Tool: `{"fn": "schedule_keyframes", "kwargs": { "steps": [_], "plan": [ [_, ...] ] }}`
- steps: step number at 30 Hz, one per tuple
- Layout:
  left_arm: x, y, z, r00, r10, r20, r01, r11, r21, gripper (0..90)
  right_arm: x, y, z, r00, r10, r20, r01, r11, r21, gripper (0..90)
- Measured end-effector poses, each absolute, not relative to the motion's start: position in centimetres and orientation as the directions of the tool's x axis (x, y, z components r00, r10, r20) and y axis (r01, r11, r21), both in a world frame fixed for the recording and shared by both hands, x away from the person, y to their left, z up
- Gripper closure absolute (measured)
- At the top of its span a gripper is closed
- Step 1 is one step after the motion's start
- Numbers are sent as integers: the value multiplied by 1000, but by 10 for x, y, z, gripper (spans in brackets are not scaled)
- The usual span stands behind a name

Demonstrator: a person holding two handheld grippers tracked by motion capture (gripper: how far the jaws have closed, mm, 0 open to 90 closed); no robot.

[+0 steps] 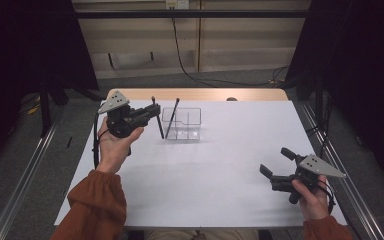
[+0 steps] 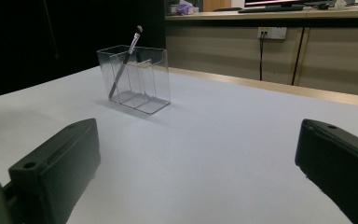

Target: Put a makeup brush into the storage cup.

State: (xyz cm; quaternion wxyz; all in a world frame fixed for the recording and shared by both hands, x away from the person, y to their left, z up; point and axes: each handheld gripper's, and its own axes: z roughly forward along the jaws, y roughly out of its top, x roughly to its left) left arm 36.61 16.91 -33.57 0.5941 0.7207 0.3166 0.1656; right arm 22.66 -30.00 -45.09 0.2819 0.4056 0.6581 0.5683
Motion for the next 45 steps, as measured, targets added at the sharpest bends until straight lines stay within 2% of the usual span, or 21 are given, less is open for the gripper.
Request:
{"fn": "schedule_keyframes", "kwargs": {
  "steps": [27, 45],
  "plan": [
    [398, 157, -323, 718, 686, -121, 229, -69, 971, 841, 226, -300, -450, -524, 847, 91, 209, 24, 978, 0],
    [417, 138, -323, 699, 712, -59, 188, -103, 977, 841, 225, -300, -450, -527, 844, 102, 214, 15, 977, 0]
  ]
}}
